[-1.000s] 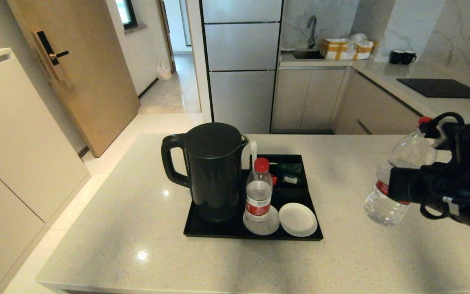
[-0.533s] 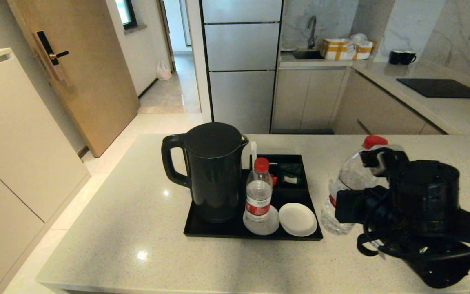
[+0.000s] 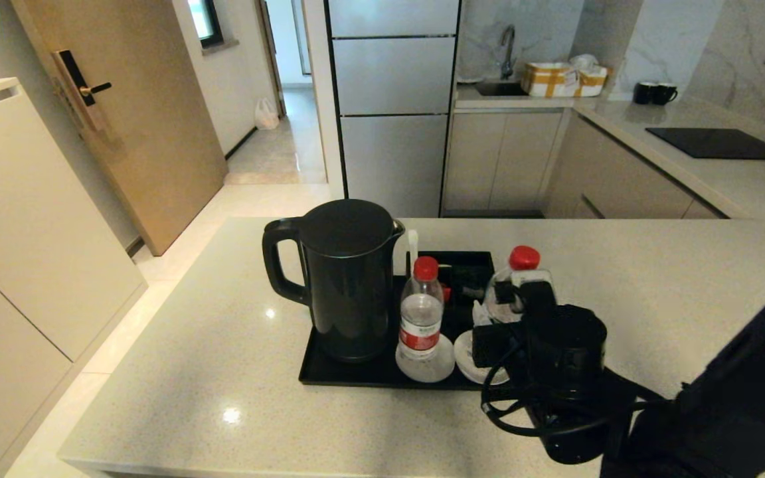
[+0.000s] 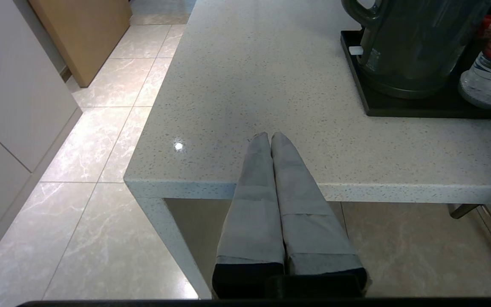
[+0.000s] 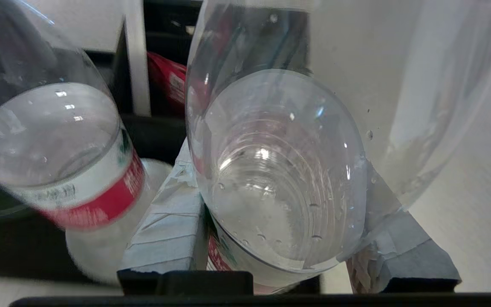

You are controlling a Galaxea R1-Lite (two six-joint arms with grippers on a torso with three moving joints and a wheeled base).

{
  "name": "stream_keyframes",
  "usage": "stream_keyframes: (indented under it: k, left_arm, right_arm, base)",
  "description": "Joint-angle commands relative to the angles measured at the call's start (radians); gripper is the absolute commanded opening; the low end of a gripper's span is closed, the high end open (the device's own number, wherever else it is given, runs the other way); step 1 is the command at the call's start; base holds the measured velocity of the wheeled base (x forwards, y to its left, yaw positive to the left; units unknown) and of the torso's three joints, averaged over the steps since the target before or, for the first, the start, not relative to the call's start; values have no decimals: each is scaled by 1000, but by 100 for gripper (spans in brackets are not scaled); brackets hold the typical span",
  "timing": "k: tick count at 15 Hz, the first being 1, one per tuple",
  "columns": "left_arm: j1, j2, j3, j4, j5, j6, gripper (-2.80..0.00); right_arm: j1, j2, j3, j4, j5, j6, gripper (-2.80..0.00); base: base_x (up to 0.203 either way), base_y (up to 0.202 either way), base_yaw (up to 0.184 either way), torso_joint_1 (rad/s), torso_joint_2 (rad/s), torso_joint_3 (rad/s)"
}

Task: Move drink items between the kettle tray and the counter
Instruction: Return the bottled water to its original position

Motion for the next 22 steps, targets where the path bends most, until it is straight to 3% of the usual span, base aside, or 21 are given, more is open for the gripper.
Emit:
stream_keyframes:
  k: [1,6,22]
  left_arm:
    - [-1,1,2,0,0,0,-280]
    - [-1,1,2,0,0,0,-280]
    - [-1,1,2,0,0,0,-280]
  right_arm:
    - [-34,123,-43,-47,-1,-8,-280]
    - [-82,139,-64,-52,6,-3,-280]
    - [-76,141,-59,-101,8,-35,-280]
  base:
    - [0,0,0,0,0,0]
    - [0,0,0,0,0,0]
    - [0,0,0,0,0,0]
